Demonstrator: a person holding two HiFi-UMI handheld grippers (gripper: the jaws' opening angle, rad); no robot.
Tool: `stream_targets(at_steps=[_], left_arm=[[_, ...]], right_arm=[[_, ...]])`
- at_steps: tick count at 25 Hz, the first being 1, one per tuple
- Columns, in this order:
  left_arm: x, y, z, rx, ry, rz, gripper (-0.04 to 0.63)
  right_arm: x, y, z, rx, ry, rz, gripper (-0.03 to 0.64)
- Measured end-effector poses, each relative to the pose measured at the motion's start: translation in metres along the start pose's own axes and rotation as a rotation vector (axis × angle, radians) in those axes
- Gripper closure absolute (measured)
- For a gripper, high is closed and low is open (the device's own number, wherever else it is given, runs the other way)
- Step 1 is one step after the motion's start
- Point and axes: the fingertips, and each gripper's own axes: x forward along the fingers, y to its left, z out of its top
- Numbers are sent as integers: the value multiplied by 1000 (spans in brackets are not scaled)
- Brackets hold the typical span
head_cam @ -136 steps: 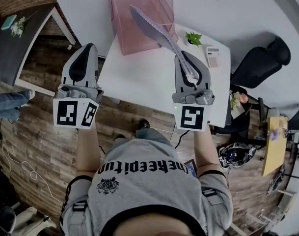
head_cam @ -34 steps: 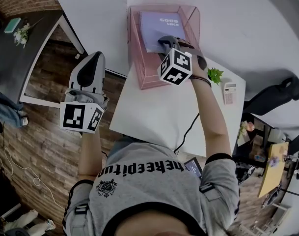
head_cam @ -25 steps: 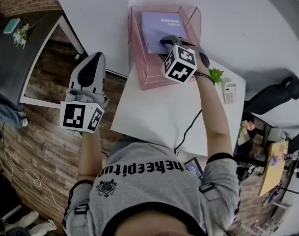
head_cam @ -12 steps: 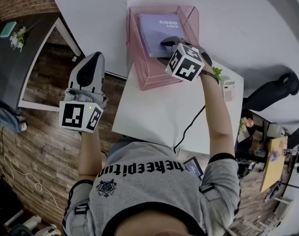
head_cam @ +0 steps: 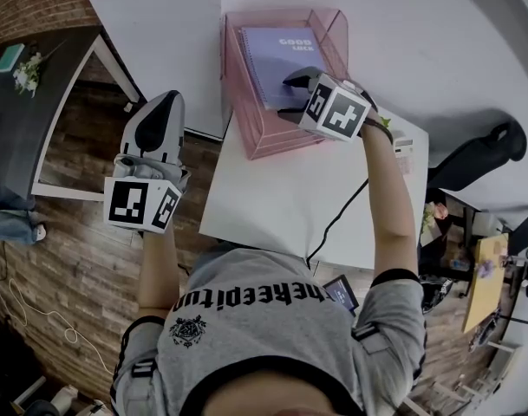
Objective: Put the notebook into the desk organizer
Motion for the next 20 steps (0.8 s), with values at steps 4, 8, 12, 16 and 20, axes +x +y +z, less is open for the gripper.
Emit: stream_targets(at_steps=[4,8,12,16,20], left_arm=[[3,2,1,-1,-3,-6,592],[8,-1,1,-5,-7,-22,592],[14,-8,-1,-7,-7,-48,592],[16,-12,-1,-6,-6,-61,592],[17,-17,2,0,-6,-68,592]], right_arm=[[-4,14,4,-3,-15,70,383],[-9,15,9,7,-42,55,384],[-11,19,12,65,-105,44,401],[-21,12,21,154,-213,-40,530],[-28,0,21,255,-294,-151,614]])
